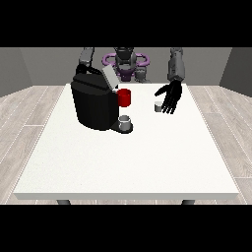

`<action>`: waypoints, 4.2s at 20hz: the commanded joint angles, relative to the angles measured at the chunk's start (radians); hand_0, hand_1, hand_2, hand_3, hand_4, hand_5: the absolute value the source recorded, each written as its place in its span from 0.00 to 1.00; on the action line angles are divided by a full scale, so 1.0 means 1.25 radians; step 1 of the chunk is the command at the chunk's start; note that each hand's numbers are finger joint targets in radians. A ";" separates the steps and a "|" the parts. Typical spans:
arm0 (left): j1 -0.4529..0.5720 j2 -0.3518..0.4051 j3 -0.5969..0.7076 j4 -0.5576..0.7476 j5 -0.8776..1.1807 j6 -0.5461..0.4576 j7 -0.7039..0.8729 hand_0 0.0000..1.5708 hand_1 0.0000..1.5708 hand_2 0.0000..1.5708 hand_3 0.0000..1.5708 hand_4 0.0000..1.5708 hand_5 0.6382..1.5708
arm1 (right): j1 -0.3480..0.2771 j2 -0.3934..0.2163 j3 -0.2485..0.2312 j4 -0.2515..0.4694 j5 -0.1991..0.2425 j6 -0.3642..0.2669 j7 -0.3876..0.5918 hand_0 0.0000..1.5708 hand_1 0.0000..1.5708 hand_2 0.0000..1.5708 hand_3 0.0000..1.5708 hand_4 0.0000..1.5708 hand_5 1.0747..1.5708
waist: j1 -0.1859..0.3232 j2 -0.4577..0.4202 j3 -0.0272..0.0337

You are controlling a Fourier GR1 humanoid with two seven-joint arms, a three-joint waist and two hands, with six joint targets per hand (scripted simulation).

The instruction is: Insert the coffee pod into the coffee machine and close the lid

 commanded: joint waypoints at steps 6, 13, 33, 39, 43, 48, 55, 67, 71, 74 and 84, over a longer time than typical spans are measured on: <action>-0.036 -0.057 -0.074 0.046 -0.160 0.148 -0.050 0.68 0.68 0.70 0.58 0.29 1.00 | -0.038 0.003 -0.026 0.097 -0.009 0.004 -0.036 0.00 0.00 0.00 0.00 0.00 1.00 | 0.027 0.006 0.0002; -0.091 -0.041 -0.114 0.129 -0.243 0.087 -0.012 0.53 0.53 0.64 0.55 0.22 1.00 | -0.055 0.007 -0.016 0.153 -0.002 0.009 -0.050 0.00 0.00 0.00 0.00 0.00 1.00 | 0.010 0.009 0.0004; -0.155 -0.101 -0.051 0.218 -0.248 0.033 -0.126 0.92 0.92 0.91 0.87 0.33 1.00 | -0.035 0.001 -0.037 0.231 0.026 -0.034 -0.020 0.00 0.00 0.00 0.00 0.00 1.00 | 0.032 -0.077 -0.0001; -0.225 -0.097 -0.058 0.182 -0.240 -0.134 -0.055 0.88 0.88 0.88 0.84 0.31 1.00 | -0.008 -0.004 -0.049 0.308 0.033 -0.037 -0.054 0.00 0.00 0.00 0.00 0.00 1.00 | 0.054 -0.157 0.0005; -0.328 -0.086 -0.040 0.151 -0.232 -0.178 -0.045 0.91 0.91 0.89 0.85 0.35 1.00 | -0.065 -0.005 -0.067 0.344 0.032 -0.049 -0.078 0.00 0.00 0.00 0.00 0.00 1.00 | 0.056 -0.114 0.0006; -0.276 -0.112 -0.024 0.167 -0.243 -0.155 -0.042 0.91 0.91 0.89 0.85 0.35 1.00 | -0.056 -0.016 -0.045 0.273 0.023 -0.002 -0.017 0.00 0.00 0.00 0.00 0.00 1.00 | 0.017 -0.146 0.0000; -0.406 -0.053 0.062 0.177 -0.185 -0.264 0.015 0.63 0.63 0.77 0.87 0.33 1.00 | -0.046 -0.011 -0.044 0.266 0.005 0.019 -0.065 0.00 0.00 0.00 0.00 0.00 1.00 | -0.030 -0.143 0.0002; -0.530 -0.007 0.106 0.220 -0.208 -0.216 0.058 0.78 0.78 0.81 0.80 0.31 1.00 | -0.150 -0.033 -0.038 0.163 0.011 0.032 -0.009 0.00 0.00 0.00 0.00 0.00 1.00 | -0.124 -0.037 0.0001; -0.542 0.004 0.116 0.228 -0.198 -0.228 0.031 0.79 0.79 0.82 0.79 0.30 1.00 | -0.141 -0.011 -0.040 0.155 0.019 -0.003 -0.006 0.00 0.00 0.00 0.00 0.17 1.00 | -0.117 -0.027 0.0001; -0.555 0.028 0.119 0.243 -0.193 -0.262 0.009 0.80 0.80 0.83 0.79 0.31 1.00 | -0.147 -0.008 -0.040 0.146 0.021 -0.011 0.014 0.00 0.00 0.00 0.00 0.12 1.00 | -0.115 -0.020 0.0000; -0.608 0.033 0.121 0.260 -0.210 -0.246 0.015 0.80 0.80 0.82 0.78 0.28 1.00 | -0.169 -0.029 -0.063 0.179 0.028 -0.019 -0.039 0.00 0.00 0.00 0.00 0.00 1.00 | -0.124 0.063 0.0002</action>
